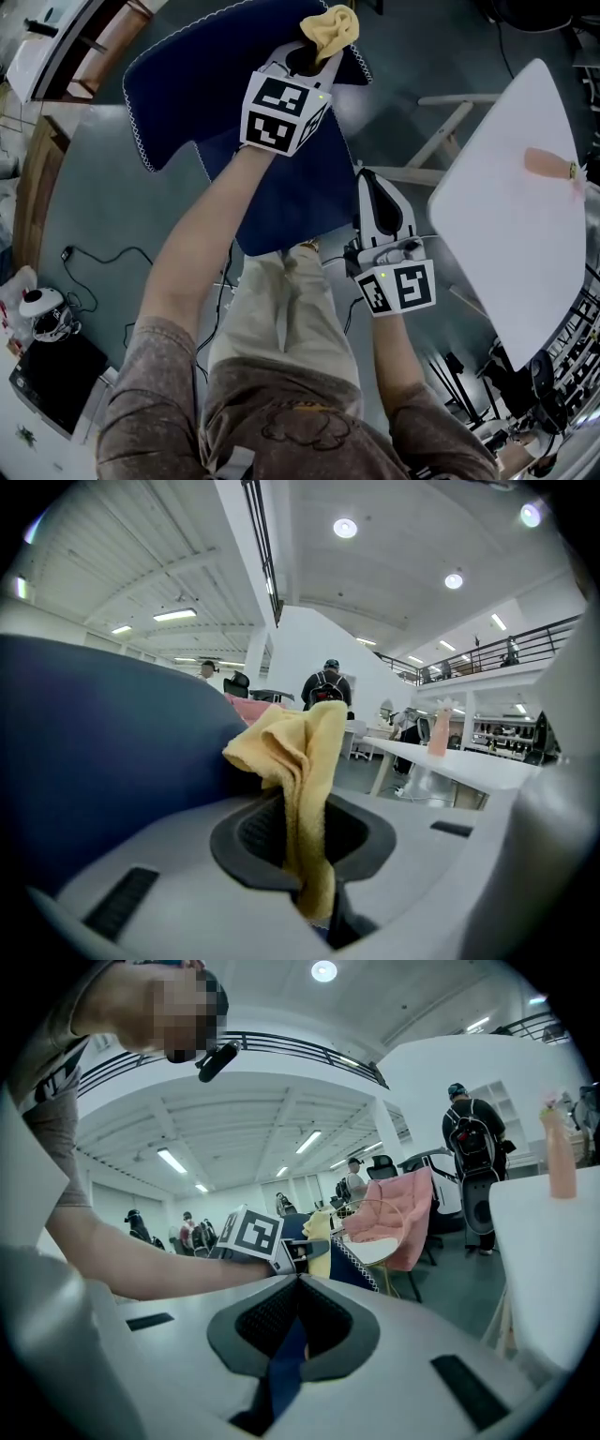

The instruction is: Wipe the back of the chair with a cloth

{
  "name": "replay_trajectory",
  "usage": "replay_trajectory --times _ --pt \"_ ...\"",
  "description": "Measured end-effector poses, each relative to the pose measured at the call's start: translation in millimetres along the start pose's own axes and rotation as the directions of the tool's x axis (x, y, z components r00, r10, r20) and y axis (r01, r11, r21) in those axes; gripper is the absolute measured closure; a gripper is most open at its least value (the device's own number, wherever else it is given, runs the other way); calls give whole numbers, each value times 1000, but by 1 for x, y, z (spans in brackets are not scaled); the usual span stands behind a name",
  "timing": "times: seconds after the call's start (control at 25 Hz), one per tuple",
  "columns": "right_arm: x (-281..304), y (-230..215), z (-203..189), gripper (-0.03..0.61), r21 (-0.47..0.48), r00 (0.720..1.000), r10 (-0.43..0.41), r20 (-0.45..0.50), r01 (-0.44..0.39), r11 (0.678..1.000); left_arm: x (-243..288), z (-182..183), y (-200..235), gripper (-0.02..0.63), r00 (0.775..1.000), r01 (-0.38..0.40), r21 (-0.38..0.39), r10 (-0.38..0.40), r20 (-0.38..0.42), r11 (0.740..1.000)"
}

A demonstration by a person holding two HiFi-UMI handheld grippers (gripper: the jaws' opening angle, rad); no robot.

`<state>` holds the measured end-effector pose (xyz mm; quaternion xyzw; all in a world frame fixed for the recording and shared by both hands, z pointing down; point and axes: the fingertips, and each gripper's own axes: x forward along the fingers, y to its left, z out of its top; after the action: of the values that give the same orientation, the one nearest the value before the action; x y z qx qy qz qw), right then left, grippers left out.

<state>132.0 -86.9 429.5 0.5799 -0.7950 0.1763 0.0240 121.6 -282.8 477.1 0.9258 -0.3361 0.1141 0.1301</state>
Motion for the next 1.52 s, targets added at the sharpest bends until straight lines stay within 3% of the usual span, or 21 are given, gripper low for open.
replay_trajectory --times 0.16,0.32,0.48,0.8,1.08,1.32,1.52 --pt "-4 -8 -8 553 5 1000 -18 -13 19 1000 12 -5 -28 557 996 87 13 -87 -11 996" --pt "-4 -14 -13 554 11 999 -25 -25 26 1000 8 0 -54 557 975 224 -23 -223 23 974" --pt "-2 -20 -16 554 12 999 -27 -25 27 1000 -12 7 -51 557 971 234 -77 -229 71 969" --pt "9 -10 -18 553 -5 1000 1 -30 -1 1000 -81 -5 -5 557 994 71 -70 -64 89 995" --pt "19 6 -22 554 -16 997 60 -40 -61 998 -147 -22 27 557 994 -71 -50 75 75 996" --pt "21 19 -18 554 -12 996 84 -41 -85 996 -219 -44 45 557 967 -242 -79 247 68 967" --pt "30 24 -19 554 -1 995 96 -39 -96 995 -266 -62 66 557 925 -370 -102 376 52 923"
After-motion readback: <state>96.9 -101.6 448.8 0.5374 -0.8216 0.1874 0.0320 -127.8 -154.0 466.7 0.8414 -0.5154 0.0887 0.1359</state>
